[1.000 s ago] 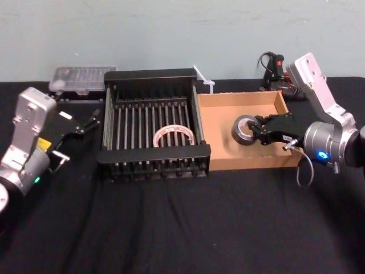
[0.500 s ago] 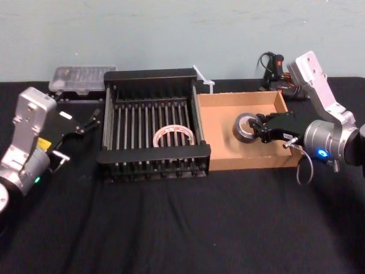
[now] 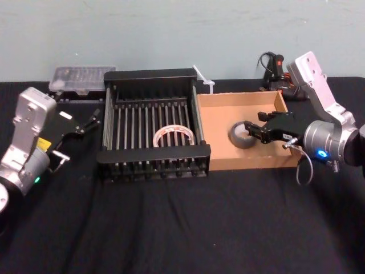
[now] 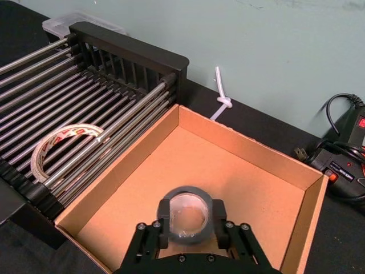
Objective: Pick up the white tape and place it into the black box , Pick up the silver tape and place it into the brown box.
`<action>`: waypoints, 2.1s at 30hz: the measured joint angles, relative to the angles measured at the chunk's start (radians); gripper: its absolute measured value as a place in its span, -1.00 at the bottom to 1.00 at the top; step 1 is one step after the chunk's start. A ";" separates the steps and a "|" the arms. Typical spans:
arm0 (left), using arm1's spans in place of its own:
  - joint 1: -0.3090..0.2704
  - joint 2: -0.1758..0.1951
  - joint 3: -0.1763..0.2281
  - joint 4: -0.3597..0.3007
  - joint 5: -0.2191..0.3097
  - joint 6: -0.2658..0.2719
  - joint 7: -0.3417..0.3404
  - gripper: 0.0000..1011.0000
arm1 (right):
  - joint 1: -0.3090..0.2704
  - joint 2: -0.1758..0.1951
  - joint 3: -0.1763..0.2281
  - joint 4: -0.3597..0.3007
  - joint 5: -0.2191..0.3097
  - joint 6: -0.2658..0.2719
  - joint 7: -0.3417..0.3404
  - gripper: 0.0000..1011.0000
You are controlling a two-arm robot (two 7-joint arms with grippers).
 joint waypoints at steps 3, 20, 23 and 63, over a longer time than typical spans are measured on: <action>0.000 0.000 0.000 0.000 0.000 0.000 0.000 0.98 | 0.000 0.000 0.000 0.000 0.000 0.000 0.000 0.07; 0.000 0.000 0.000 0.000 0.000 0.000 0.000 0.98 | 0.000 0.001 -0.001 -0.001 0.001 0.000 0.001 0.98; 0.000 0.000 0.000 0.000 0.000 0.000 0.000 0.98 | 0.000 0.001 -0.001 -0.001 0.001 0.000 0.001 0.98; 0.000 0.000 0.000 0.000 0.000 0.000 0.000 0.98 | -0.216 -0.060 0.070 -0.091 -0.307 -0.395 -0.386 0.98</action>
